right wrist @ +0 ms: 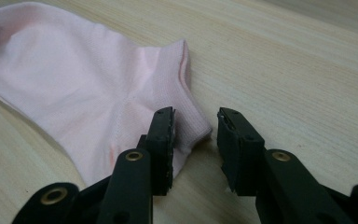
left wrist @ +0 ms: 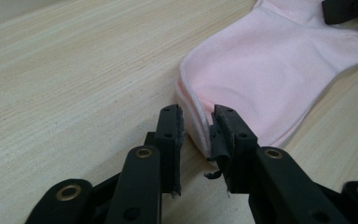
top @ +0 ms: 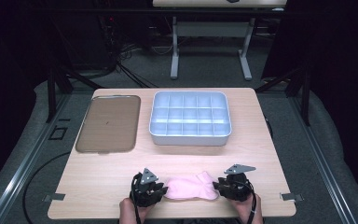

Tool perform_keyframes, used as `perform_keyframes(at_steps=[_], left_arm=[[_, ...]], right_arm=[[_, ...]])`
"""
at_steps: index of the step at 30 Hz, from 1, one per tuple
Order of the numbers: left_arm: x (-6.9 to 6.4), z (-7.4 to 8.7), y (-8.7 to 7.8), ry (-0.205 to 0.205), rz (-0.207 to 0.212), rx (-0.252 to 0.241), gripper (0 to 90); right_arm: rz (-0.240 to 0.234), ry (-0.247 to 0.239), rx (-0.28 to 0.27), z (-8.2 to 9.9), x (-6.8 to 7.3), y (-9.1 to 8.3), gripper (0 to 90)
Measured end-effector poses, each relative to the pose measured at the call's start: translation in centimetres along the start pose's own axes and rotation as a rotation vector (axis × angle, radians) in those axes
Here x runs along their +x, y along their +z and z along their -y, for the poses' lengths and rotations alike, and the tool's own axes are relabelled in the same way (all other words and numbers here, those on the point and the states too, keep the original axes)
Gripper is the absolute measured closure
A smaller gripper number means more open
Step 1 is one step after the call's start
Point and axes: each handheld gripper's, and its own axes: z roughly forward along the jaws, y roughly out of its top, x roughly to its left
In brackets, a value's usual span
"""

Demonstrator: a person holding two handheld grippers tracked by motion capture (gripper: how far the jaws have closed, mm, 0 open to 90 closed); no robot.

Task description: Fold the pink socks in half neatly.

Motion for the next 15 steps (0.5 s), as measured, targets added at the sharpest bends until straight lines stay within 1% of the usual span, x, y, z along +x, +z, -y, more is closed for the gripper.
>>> perform_keyframes(at_steps=[1, 2, 3, 6, 10, 13, 14, 15], left_arm=[[-0.01, 0.0, 0.0, 0.001, 0.0, 0.002, 74.8], [-0.04, 0.02, 0.1, -0.002, -0.003, 0.0, 75.8], [0.01, 0.01, 0.1, 0.002, 0.002, 0.007, 77.5], [-0.05, 0.07, 0.27, 0.003, 0.003, 0.013, 81.4], [-0.11, 0.17, 0.37, -0.002, 0.007, 0.013, 84.3], [-0.18, 0.15, 0.39, -0.005, 0.008, 0.01, 85.6], [-0.18, 0.15, 0.4, -0.005, 0.009, 0.011, 85.8], [-0.18, 0.15, 0.4, -0.005, 0.009, 0.011, 85.9]], right_arm=[[0.0, -0.002, -0.005, -0.01, 0.02, 0.07, 66.3], [-0.002, -0.003, 0.003, -0.05, 0.05, 0.06, 68.3], [-0.008, -0.008, 0.006, -0.07, 0.09, 0.08, 72.1], [-0.015, -0.007, 0.001, -0.07, 0.12, 0.19, 77.5], [-0.026, -0.001, 0.001, -0.04, -0.02, 0.2, 80.8], [-0.044, 0.015, -0.002, 0.03, -0.16, 0.17, 82.4], [-0.044, 0.026, 0.001, 0.06, -0.17, 0.13, 82.6], [-0.045, 0.026, 0.002, 0.06, -0.18, 0.12, 82.7]])
